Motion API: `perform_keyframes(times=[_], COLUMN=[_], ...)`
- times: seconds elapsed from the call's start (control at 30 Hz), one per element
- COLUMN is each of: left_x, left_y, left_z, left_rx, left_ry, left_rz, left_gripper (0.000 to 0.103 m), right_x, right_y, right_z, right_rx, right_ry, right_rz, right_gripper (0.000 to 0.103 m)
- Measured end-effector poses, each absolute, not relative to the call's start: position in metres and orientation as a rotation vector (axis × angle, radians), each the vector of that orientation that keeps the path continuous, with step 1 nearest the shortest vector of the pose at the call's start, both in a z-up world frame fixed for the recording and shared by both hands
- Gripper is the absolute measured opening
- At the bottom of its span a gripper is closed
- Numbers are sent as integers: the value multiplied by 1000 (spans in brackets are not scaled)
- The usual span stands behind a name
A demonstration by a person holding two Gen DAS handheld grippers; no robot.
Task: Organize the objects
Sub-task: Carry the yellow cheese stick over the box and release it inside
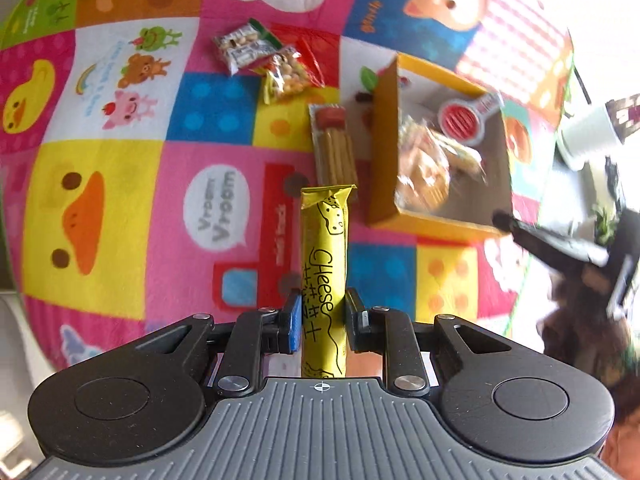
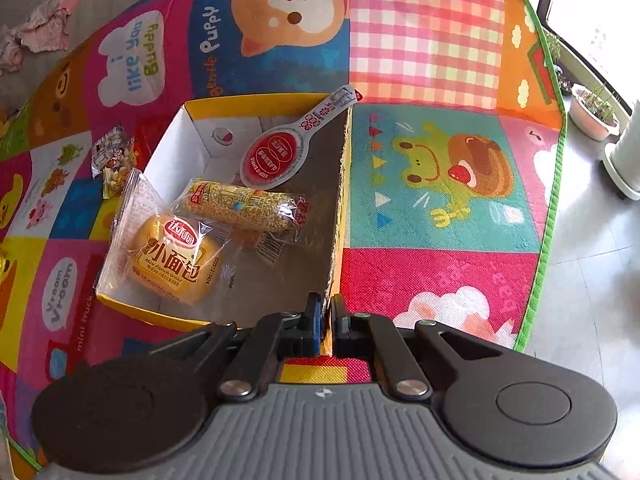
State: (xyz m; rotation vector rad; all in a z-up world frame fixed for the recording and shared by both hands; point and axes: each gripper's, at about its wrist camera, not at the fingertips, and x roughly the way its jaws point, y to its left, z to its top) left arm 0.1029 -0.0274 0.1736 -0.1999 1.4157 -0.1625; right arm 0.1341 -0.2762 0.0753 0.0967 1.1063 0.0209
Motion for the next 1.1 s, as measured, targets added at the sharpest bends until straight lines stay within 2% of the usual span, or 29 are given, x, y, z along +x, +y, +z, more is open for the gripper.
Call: perform_keyframes(times=[0.2, 0.37, 0.83, 1.1], left_x=[95, 90, 109, 136], left_y=[-50, -63, -108, -125], left_z=[222, 239, 234, 227], left_rx=[-61, 23, 139, 82], left_ry=[1437, 1444, 1458, 1434], left_rz=[-246, -283, -408, -431], left_gripper=[25, 25, 25, 25], right_x=[140, 142, 140, 137], right_y=[-280, -279, -285, -285], right_z=[75, 75, 76, 77], right_rx=[118, 125, 199, 201], right_ry=[1155, 1172, 1174, 1174], right_rz=[34, 24, 0, -6], right_gripper=[5, 5, 5, 5])
